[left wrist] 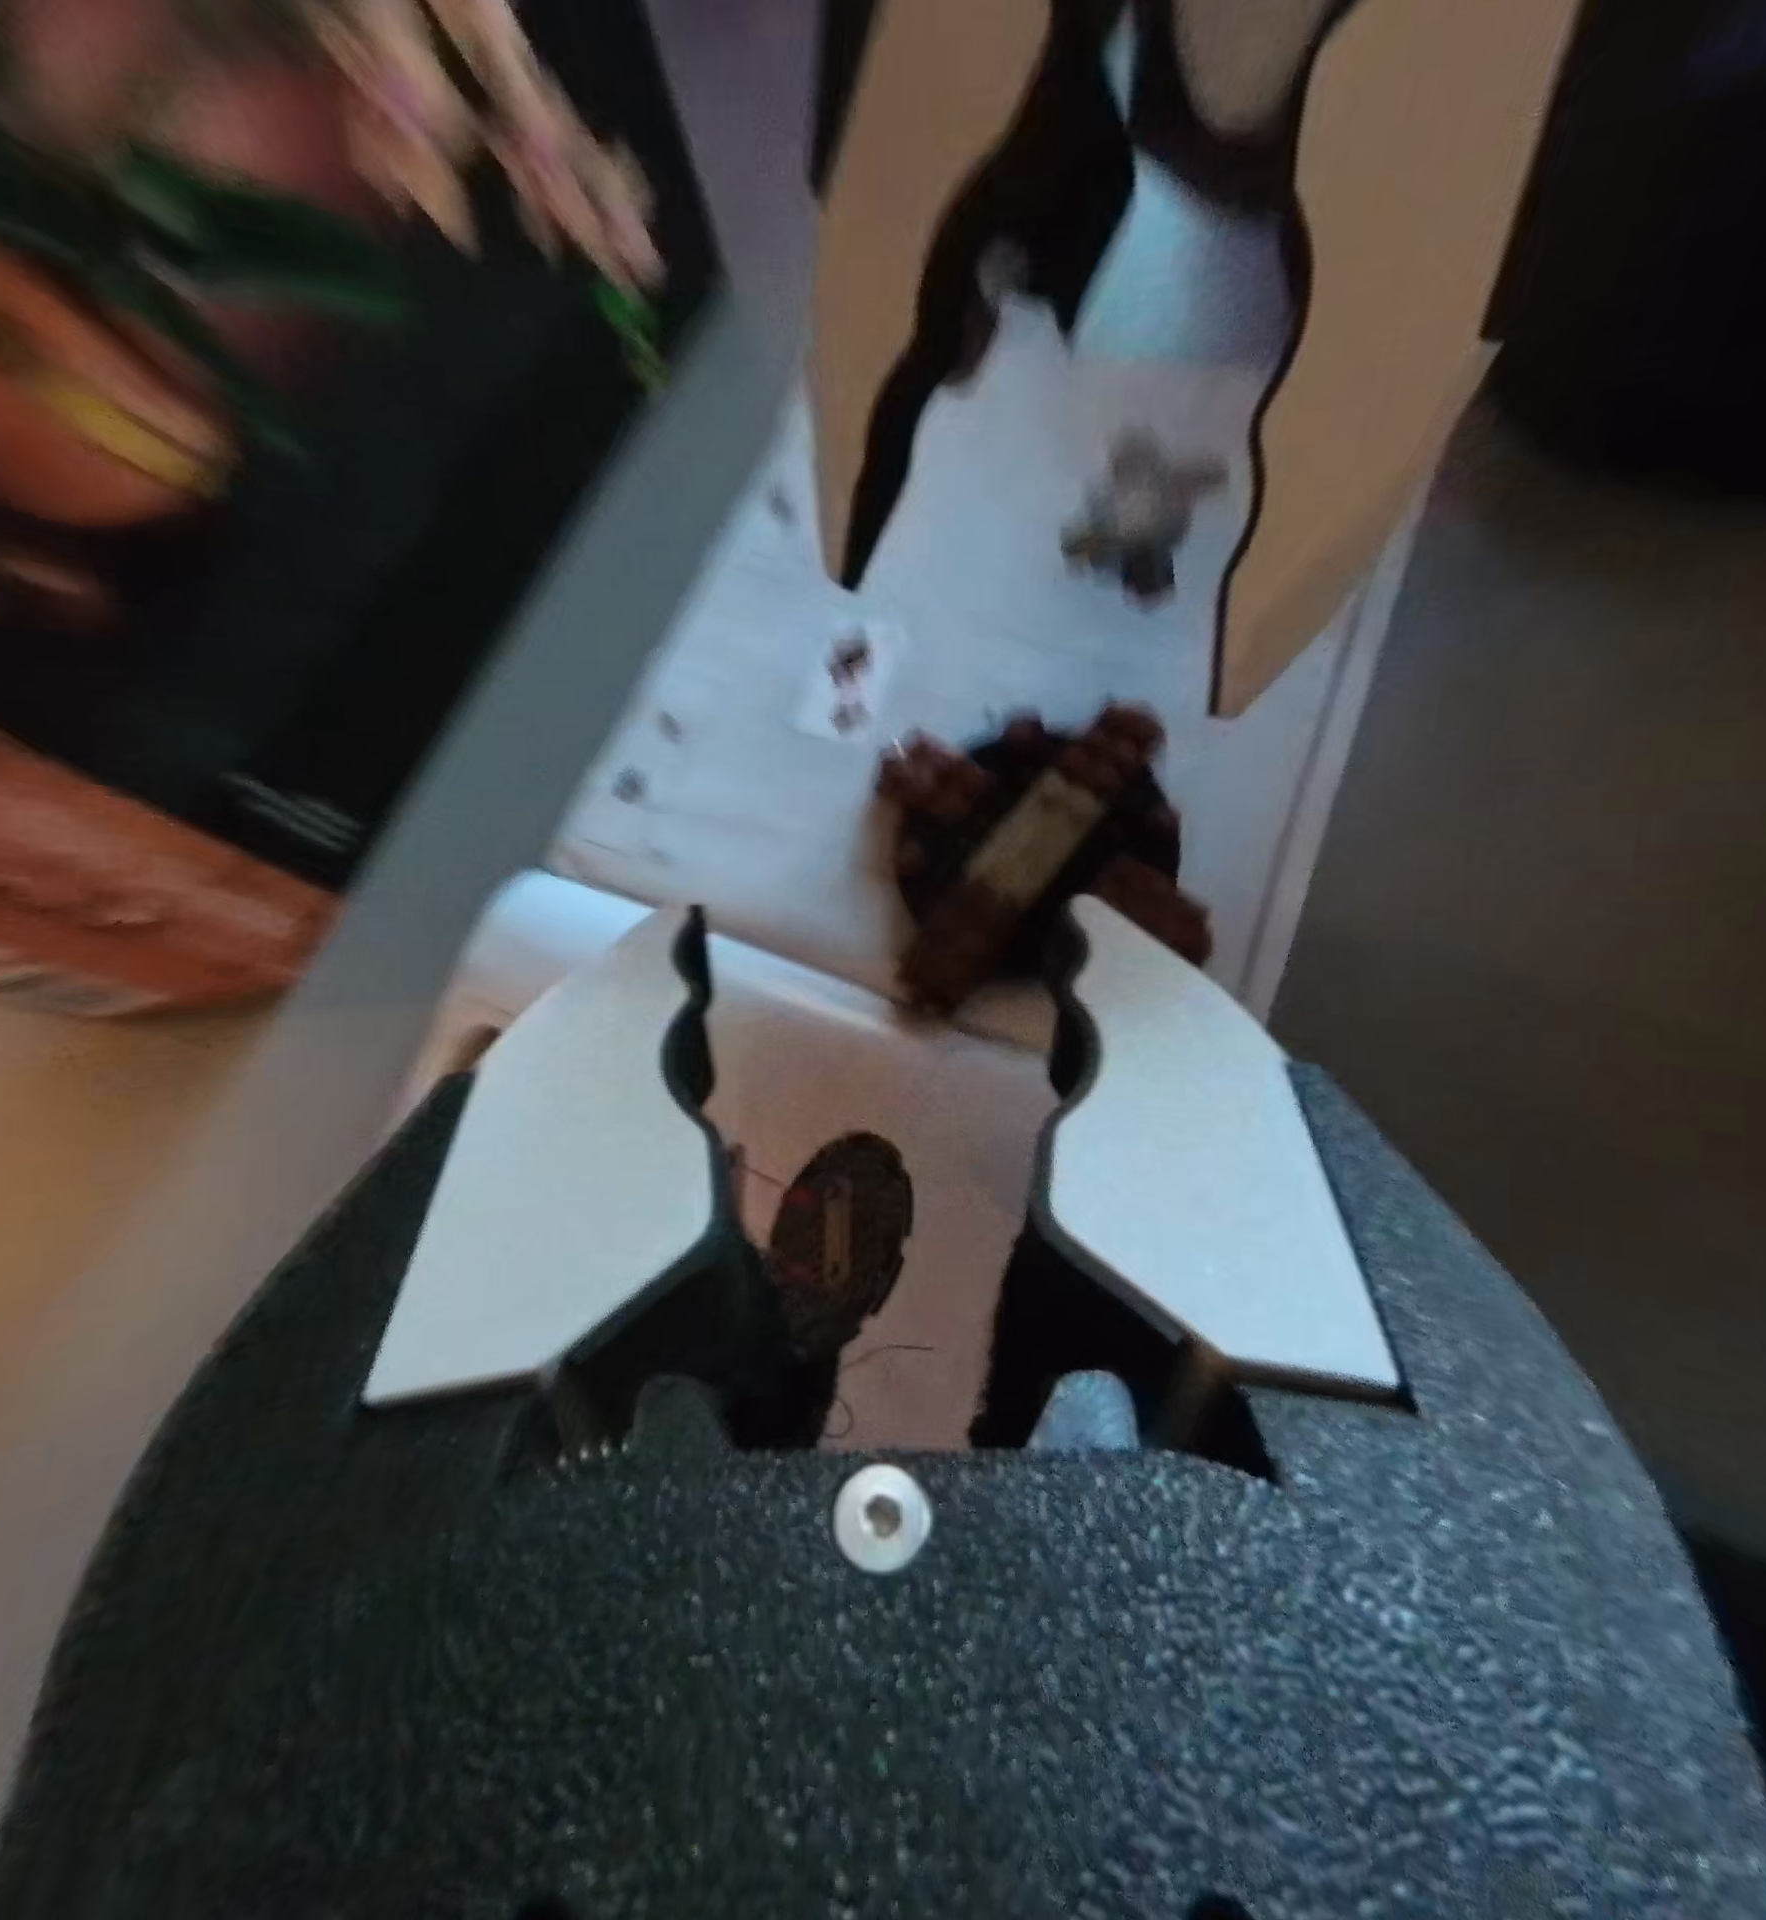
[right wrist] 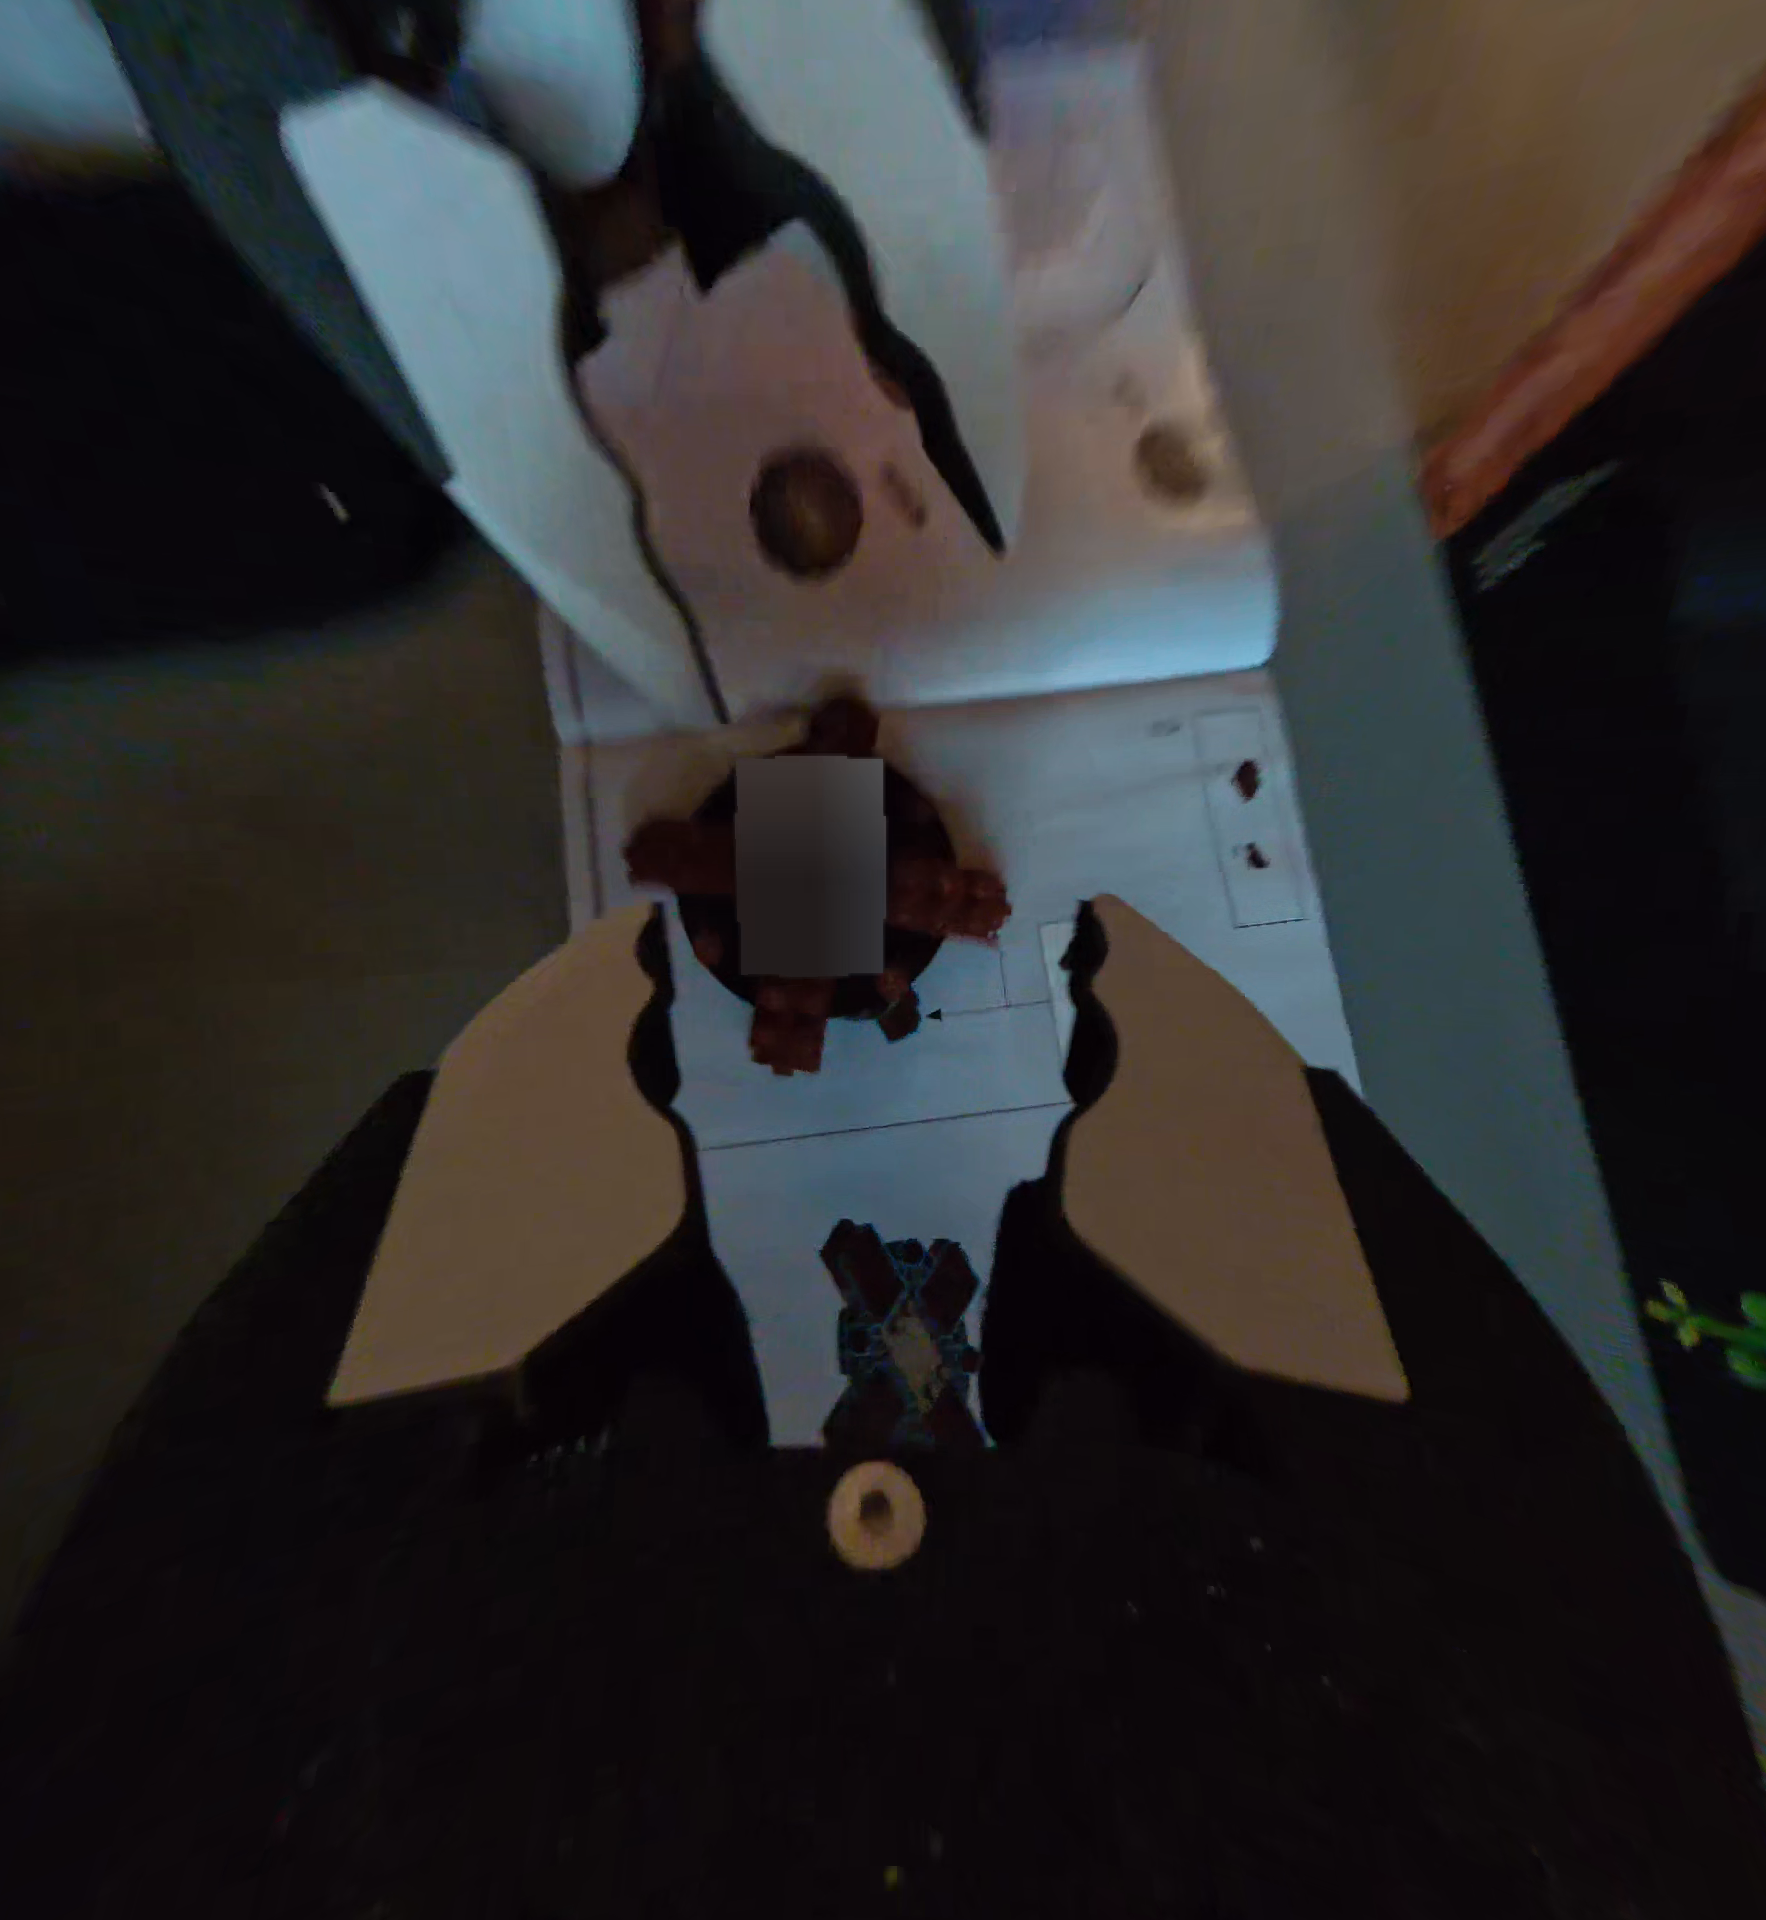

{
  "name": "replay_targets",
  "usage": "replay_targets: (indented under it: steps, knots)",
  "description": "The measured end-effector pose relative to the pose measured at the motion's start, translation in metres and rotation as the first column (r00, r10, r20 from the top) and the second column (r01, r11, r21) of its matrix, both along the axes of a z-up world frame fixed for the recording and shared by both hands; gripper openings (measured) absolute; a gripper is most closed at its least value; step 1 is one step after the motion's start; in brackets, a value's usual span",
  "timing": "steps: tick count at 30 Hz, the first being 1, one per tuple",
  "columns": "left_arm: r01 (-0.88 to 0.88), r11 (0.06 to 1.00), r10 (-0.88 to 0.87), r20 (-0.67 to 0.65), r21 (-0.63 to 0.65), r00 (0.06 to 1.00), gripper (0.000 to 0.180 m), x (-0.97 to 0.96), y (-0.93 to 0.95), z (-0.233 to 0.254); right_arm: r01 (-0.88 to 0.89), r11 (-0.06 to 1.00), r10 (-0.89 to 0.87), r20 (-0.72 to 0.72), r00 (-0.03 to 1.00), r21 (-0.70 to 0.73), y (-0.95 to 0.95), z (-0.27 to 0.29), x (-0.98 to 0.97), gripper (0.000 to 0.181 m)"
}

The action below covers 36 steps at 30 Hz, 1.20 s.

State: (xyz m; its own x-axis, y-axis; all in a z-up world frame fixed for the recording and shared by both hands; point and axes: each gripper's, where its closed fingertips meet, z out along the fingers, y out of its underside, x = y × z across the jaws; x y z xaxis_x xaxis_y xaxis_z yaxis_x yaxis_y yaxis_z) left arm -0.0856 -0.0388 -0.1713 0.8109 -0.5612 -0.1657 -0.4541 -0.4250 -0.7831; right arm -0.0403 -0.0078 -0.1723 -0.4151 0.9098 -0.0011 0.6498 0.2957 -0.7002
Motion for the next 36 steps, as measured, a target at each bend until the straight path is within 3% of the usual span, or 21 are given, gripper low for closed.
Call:
replay_targets:
  steps: [5, 8, 10, 12, 15, 21, 30, 34, 36]
  knots:
    - [-0.040, 0.953, -0.008, 0.158, 0.301, 0.987, 0.070, 0.018, -0.014, 0.047, 0.038, 0.998, -0.025, -0.219, 0.975, 0.053, 0.011, 0.024, 0.004, 0.094]
    - [-0.115, 0.915, 0.007, 0.269, 0.387, 0.963, 0.084, 0.018, -0.017, 0.066, 0.084, 0.995, -0.060, -0.358, 0.932, 0.052, 0.011, 0.036, 0.000, 0.130]
    - [-0.184, 0.885, 0.023, 0.355, 0.427, 0.934, 0.090, 0.012, -0.018, 0.077, 0.116, 0.993, -0.104, -0.371, 0.923, 0.010, 0.009, 0.034, 0.000, 0.146]
    - [-0.223, 0.880, 0.010, 0.453, 0.420, 0.892, 0.081, 0.011, -0.021, 0.083, 0.114, 0.993, -0.112, -0.319, 0.941, -0.010, 0.006, 0.024, 0.002, 0.146]
    - [-0.319, 0.869, 0.079, 0.530, 0.379, 0.844, 0.066, -0.004, -0.020, 0.080, 0.073, 0.997, -0.066, -0.208, 0.976, 0.023, -0.002, 0.006, 0.009, 0.132]
    - [-0.275, 0.898, 0.118, 0.413, 0.344, 0.903, 0.061, 0.001, -0.018, 0.056, -0.033, 0.999, 0.034, -0.026, 0.999, 0.028, -0.019, -0.022, 0.006, 0.105]
    - [-0.218, 0.909, 0.065, 0.395, 0.356, 0.916, 0.060, 0.012, -0.017, 0.054, -0.317, 0.948, 0.311, 0.125, 0.942, 0.032, -0.032, -0.039, -0.011, 0.097]
    - [-0.226, 0.902, 0.062, 0.407, 0.369, 0.911, 0.057, 0.010, -0.019, 0.056, -0.355, 0.935, 0.349, 0.172, 0.921, 0.000, -0.028, -0.046, -0.012, 0.069]
    - [-0.227, 0.903, 0.066, 0.402, 0.366, 0.913, 0.057, 0.010, -0.018, 0.055, -0.346, 0.938, 0.344, 0.158, 0.926, -0.013, -0.026, -0.044, -0.012, 0.064]
